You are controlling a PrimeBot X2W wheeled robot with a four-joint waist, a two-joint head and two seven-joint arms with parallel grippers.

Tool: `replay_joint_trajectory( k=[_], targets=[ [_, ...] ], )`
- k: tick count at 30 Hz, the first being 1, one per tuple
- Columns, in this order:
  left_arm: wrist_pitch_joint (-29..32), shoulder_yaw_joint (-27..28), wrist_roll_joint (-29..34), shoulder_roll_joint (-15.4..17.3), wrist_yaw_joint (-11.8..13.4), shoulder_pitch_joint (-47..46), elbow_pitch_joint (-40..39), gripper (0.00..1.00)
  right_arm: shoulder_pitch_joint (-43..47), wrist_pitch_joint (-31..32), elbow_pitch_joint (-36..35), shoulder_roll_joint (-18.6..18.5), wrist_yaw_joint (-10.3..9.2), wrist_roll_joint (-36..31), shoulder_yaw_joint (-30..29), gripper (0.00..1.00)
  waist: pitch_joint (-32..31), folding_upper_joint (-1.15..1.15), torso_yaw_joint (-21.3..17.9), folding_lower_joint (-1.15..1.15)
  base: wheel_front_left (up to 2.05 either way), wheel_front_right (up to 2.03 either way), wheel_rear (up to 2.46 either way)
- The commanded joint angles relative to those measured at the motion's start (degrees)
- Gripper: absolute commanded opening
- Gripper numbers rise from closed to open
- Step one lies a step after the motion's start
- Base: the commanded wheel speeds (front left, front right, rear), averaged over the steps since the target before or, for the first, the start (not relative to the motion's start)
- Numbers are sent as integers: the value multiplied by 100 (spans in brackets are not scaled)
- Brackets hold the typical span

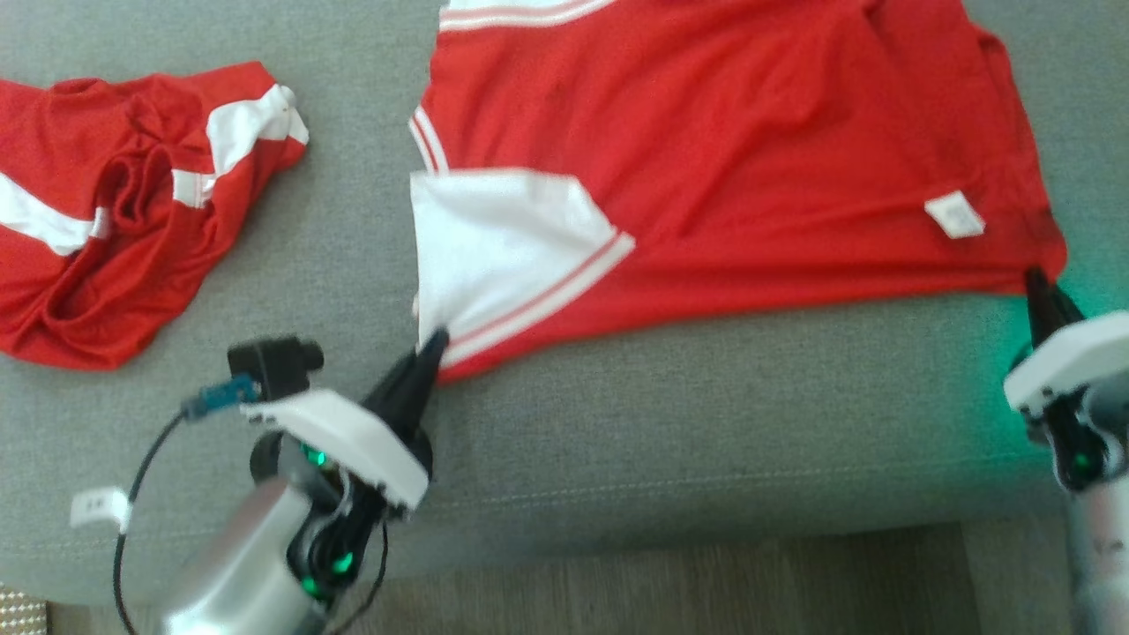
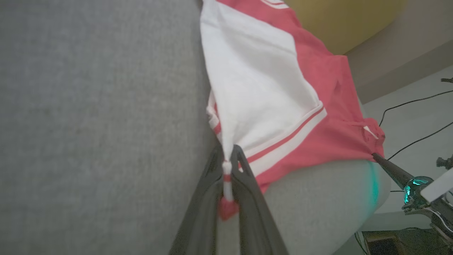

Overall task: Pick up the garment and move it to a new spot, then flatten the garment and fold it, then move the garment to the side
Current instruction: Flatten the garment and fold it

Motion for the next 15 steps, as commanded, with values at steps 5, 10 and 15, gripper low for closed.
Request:
replay_joint_trajectory(
  k=[5,10,15],
  targets=[
    [309,39,-131,440,353,618,-717,0,773,317,-706,-368,-2,243,100,0,-84,0,-13,0,0,0,0],
    [426,29,-224,530,667,998,-1194,0,1210,583,-1173,-351,-2,316,-52,29,-80,0,-17,0,0,0,0],
    [418,46,-137,563,875,979,-1396,100,1321,734,-1513,-209,-2,103,-320,100,-104,0,2,0,0,0,0]
  ],
)
